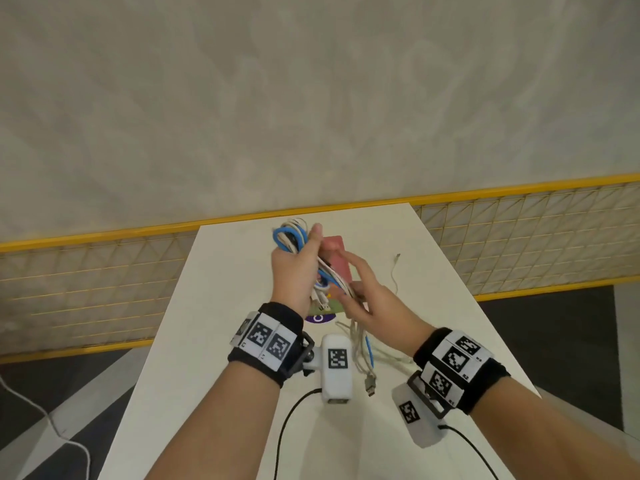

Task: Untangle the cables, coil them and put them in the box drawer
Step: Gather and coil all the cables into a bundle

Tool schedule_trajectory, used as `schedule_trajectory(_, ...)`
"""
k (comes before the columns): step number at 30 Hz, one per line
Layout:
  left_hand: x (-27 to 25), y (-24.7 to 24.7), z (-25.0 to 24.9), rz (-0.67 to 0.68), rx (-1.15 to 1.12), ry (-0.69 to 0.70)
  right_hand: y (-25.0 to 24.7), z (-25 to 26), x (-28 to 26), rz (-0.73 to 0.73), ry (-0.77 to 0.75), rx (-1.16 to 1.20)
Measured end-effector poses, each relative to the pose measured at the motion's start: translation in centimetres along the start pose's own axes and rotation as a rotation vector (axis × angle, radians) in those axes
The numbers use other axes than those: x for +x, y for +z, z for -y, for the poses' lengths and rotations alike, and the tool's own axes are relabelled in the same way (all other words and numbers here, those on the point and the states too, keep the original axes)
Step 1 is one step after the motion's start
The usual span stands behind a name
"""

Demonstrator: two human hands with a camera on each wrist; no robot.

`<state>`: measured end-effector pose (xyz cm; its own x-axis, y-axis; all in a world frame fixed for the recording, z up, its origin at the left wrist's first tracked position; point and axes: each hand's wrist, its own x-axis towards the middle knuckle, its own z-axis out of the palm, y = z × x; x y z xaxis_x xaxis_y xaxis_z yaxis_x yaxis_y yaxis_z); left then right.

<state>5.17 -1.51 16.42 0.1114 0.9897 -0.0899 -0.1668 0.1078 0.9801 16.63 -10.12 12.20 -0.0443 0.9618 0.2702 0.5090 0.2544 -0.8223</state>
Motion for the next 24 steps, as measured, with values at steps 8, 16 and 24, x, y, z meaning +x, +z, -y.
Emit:
schedule_trajectory(8, -0.1, -1.4, -2.3, 0.064, -0.083, 0.157, -0.3, -5.6, -0.4, 0.121, 0.288, -0.530)
schedule_trajectory(16, -1.0, -1.4, -3.4, 0.375, -0.157, 0.214, 2.2, -0.9, 3.5, -0.025, 0.161, -0.020)
schedule_trajectory(24, -0.3, -5.1, -2.3, 0.574, 0.361, -0.043, -1.3, -2.7, 5.2, 0.039, 0.258, -0.463)
